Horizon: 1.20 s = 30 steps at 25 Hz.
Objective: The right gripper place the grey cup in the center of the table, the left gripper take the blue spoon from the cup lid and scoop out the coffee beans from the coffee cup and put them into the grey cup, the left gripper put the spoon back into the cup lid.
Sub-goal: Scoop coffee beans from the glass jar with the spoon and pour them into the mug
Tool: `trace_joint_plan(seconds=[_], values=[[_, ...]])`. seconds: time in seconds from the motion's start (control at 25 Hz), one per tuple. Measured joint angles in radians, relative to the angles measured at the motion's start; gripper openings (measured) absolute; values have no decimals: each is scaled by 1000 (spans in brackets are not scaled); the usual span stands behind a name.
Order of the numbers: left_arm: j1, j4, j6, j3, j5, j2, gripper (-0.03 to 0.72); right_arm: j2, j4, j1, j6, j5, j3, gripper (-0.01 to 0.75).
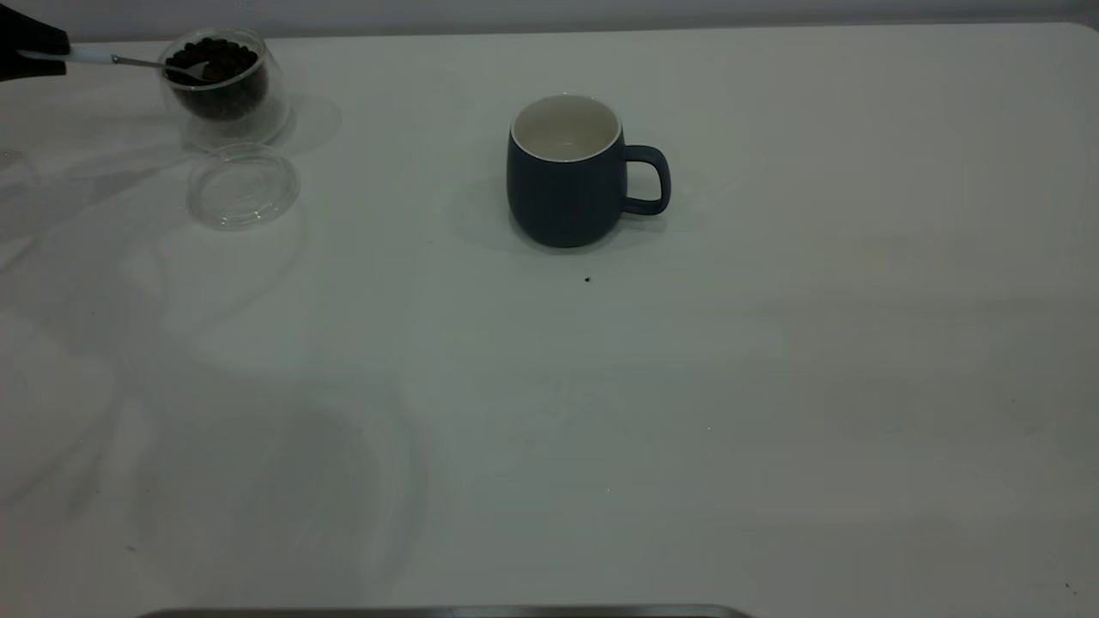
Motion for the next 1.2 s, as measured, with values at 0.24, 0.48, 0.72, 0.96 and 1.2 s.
trace_joint_plan(seconds=[0.24,0.48,0.72,0.96,1.2], values=[[0,-13,5,0,0,0,133,0,0,0,0,0,0,459],[1,-61,16,0,0,0,133,0,0,0,0,0,0,459],[18,-70,18,0,29,0,132,0,0,0,0,0,0,459],[30,-72,37,0,121,0,132,0,0,0,0,0,0,459],[30,-72,46,0,141,0,132,0,0,0,0,0,0,459]])
